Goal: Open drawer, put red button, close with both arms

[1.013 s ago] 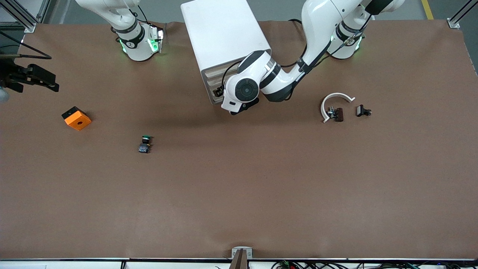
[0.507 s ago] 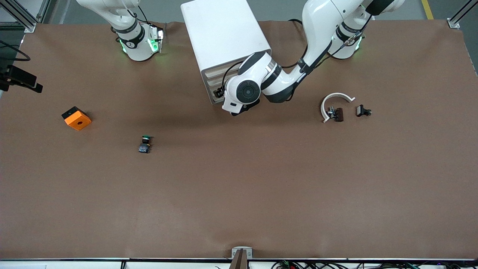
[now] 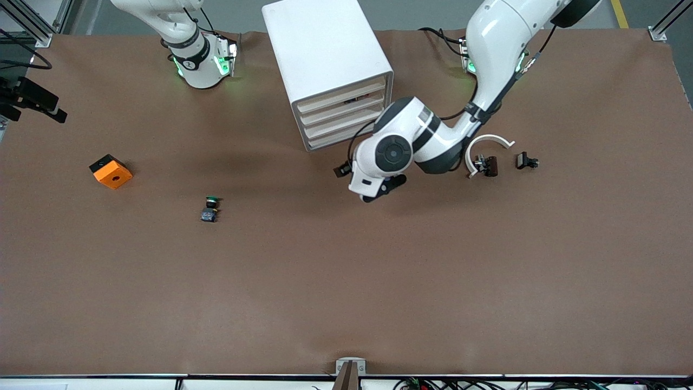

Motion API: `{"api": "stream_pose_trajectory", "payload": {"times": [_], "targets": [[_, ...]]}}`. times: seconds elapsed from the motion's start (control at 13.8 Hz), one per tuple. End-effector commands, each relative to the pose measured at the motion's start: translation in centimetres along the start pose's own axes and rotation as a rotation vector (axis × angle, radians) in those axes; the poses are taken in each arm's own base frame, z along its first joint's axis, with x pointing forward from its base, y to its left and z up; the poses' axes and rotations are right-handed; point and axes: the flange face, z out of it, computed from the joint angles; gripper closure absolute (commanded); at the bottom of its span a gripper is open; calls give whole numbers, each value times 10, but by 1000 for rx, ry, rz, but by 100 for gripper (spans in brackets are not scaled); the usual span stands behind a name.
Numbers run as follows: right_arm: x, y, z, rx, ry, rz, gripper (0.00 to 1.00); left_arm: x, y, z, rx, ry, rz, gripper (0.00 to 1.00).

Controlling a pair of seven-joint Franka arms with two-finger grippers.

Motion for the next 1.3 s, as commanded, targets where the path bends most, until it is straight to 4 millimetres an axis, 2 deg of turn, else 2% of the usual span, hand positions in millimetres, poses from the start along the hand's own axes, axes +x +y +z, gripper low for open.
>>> {"api": "stream_pose_trajectory", "payload": {"times": [0.0, 0.14, 0.22, 0.51, 0.65, 0.8, 0.87, 1.23], "targets": [[-5, -2, -10, 1, 37, -9, 0, 20, -17, -40, -13, 35, 31, 0], [-5, -4, -15, -1, 58, -14, 0, 48, -43, -70, 10, 70, 18, 0], [-5, -3, -16, -2, 58, -14, 0, 57, -55, -83, 41, 88, 66, 0], [-9, -3, -16, -55, 40, -34, 0, 89, -110, -138, 80, 89, 197, 0], [-9, -2, -19, -48, 46, -31, 0, 102, -145, -168, 88, 97, 266, 0], [-10, -3, -22, -47, 54, -33, 0, 109, -181, -196, 89, 127, 336, 0], [-10, -2, -22, -47, 54, -31, 0, 110, -193, -204, 94, 135, 360, 0], [-9, -8, -23, -47, 57, -42, 0, 105, -235, -226, 145, 188, 465, 0]]}}
